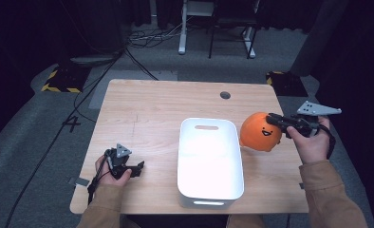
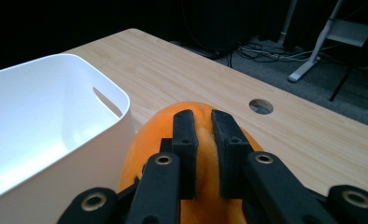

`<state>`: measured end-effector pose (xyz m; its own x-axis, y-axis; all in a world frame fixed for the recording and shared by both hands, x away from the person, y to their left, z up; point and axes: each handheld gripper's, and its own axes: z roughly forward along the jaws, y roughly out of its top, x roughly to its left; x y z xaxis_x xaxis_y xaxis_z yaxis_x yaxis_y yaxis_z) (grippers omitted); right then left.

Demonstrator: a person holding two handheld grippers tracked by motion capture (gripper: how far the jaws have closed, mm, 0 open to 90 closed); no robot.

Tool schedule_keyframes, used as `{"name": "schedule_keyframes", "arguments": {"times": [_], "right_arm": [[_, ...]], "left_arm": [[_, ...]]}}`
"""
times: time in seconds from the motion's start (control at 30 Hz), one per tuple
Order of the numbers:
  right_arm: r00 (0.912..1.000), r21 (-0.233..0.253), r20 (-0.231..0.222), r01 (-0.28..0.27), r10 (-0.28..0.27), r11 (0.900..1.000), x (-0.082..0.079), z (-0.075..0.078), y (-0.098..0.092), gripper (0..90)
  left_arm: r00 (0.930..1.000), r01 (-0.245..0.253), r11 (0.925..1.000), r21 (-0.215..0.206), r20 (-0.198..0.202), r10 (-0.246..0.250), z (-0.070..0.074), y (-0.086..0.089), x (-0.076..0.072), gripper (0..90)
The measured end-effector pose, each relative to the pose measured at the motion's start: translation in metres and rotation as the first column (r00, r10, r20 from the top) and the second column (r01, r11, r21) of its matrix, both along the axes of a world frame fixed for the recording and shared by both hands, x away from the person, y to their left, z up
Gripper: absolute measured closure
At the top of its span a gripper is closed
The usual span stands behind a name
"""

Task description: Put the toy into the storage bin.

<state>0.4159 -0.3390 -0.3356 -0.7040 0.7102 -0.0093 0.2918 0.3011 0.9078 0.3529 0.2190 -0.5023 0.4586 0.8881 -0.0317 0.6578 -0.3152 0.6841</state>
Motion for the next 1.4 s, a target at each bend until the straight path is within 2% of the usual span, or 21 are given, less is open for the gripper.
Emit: {"name": "schedule_keyframes", "arguments": {"times": [0.77,1.07,1.2,1.4], "right_arm": [[0.9953,0.003,0.069,-0.068,0.068,0.998,-0.018,0.052,0.006,80.9],[0.9888,-0.002,0.098,-0.113,0.113,0.994,-0.022,0.068,0.021,80.9],[0.9888,0.007,0.091,-0.119,0.118,0.993,-0.023,0.073,0.031,80.9],[0.9830,0.008,0.097,-0.158,0.156,0.987,-0.023,0.080,0.047,80.8]], "left_arm": [[1.0000,0.000,1.0000,0.000,0.000,0.000,0.000,0.000,0.000,16.8],[1.0000,-0.003,1.0000,-0.001,0.000,0.003,0.000,0.000,0.000,16.6],[1.0000,-0.003,1.0000,-0.001,0.001,0.003,0.000,0.000,0.000,16.6],[1.0000,-0.002,1.0000,-0.001,0.003,0.002,0.000,0.000,0.000,16.6]]}}
